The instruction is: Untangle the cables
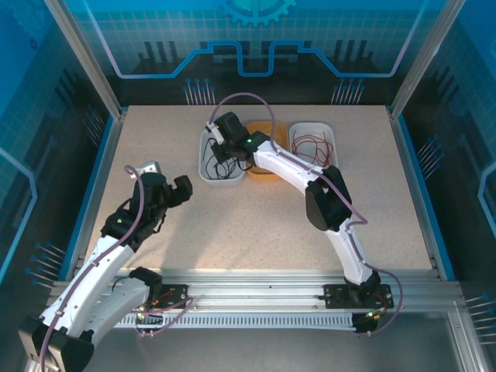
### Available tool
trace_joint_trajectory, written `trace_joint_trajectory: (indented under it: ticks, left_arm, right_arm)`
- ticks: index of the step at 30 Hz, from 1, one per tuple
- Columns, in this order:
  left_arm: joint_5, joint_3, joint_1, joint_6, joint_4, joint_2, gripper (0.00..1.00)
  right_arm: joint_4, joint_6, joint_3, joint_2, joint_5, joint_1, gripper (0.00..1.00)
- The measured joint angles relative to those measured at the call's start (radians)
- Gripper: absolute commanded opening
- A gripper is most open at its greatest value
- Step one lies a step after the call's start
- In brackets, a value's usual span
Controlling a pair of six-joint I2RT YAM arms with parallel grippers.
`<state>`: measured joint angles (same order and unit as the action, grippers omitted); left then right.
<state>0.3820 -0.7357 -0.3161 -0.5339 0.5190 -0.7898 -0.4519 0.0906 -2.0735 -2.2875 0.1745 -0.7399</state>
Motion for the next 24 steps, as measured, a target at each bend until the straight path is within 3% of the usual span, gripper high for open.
trace_joint_trajectory:
  ticks: [5, 14, 16, 20, 24]
  left_arm:
    - [0.004, 0.0, 0.0, 0.0, 0.0, 0.0, 0.99]
    - [0.006, 0.007, 0.0, 0.0, -0.001, -0.003, 0.99]
    - [0.006, 0.007, 0.0, 0.0, -0.001, -0.011, 0.99]
    - [0.006, 0.007, 0.0, 0.0, 0.0, -0.032, 0.99]
    - [0.006, 0.007, 0.0, 0.001, -0.001, -0.035, 0.99]
  right_arm:
    - [-0.032, -0.055, -0.046, -0.063, -0.004, 0.002, 0.09]
    - [-0.107, -0.107, -0.09, -0.129, -0.014, 0.008, 0.12]
    - [-0.12, -0.107, -0.093, -0.137, -0.027, 0.016, 0.24]
    - [-0.14, -0.1, -0.093, -0.135, -0.043, 0.03, 0.6]
    - [-0.141, -0.086, -0.065, -0.101, -0.059, 0.033, 0.78]
